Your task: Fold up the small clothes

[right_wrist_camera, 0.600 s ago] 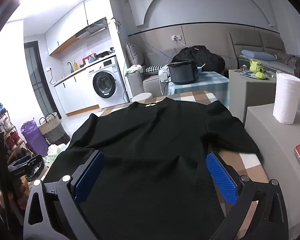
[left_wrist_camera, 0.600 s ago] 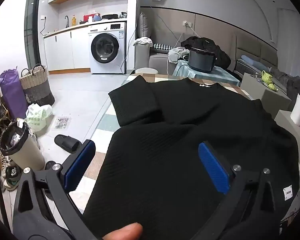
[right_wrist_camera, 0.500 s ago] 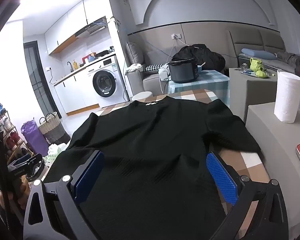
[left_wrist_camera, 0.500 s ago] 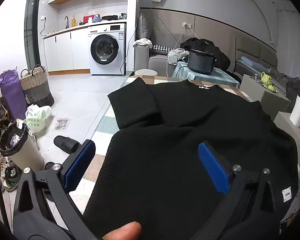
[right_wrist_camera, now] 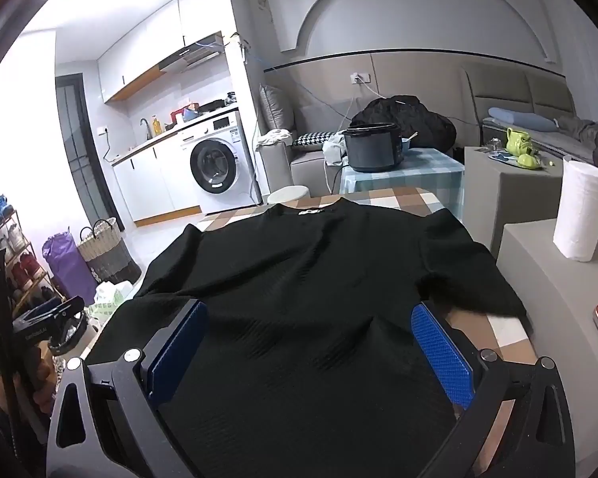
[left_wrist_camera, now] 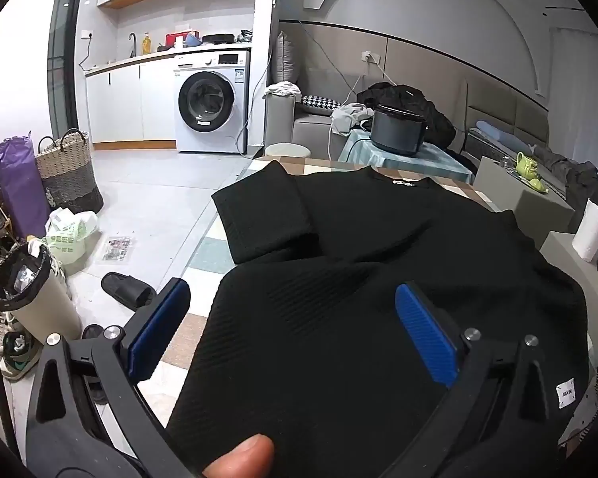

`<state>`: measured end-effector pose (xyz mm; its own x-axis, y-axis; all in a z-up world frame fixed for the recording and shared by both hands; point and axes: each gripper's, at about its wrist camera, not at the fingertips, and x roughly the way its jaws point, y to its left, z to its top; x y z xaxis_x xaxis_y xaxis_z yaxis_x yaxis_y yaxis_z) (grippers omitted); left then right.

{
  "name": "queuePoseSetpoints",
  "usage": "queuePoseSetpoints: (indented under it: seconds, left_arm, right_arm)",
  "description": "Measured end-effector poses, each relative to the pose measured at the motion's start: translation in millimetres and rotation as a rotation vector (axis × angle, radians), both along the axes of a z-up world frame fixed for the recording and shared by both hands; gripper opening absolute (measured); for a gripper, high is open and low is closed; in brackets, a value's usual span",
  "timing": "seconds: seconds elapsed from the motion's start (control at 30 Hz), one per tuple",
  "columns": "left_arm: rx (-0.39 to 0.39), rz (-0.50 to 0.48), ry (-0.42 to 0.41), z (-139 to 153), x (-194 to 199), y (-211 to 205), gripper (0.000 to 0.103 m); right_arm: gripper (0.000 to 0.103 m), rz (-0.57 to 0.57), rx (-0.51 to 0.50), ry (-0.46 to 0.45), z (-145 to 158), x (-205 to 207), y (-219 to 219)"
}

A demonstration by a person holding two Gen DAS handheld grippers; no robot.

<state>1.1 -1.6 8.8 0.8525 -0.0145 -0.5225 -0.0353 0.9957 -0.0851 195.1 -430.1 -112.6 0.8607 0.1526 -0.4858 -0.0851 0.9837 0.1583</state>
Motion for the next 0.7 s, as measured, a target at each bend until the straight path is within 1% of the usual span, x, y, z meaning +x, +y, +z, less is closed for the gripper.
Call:
queuePoseSetpoints:
  seconds: [0.2, 0.3, 0.33, 0.53, 0.7]
  left_arm:
    - [0.009, -0.027, 0.013, -3.8, 1.0, -2.7, 0.102]
    - [-0.008, -0.049, 0.045, -7.8, 3.2, -1.9, 0.102]
    - [-0.015, -0.051, 0.042, -9.5, 3.3, -1.3, 0.102]
    - [-0.014, -0.029, 0.038, -15.8, 8.8, 2.3, 0.102]
    - [-0.014, -0.006, 0.043, -20.6, 12.4, 6.4, 0.102]
  right_arm:
    - [0.103, 0.008, -0.011, -0.011, 5.2, 2.3, 2.5]
    - [0.103, 0.009, -0.023, -0.019, 4.8, 2.7, 4.8]
    - [0.103, 0.009, -0.026, -0.022, 4.8, 2.3, 5.8]
    - [0.103, -0.001, -0.023, -0.024, 4.1, -2.3, 3.7]
    - [0.103, -0.013, -0.012, -0.007, 1.2, -0.3, 0.3]
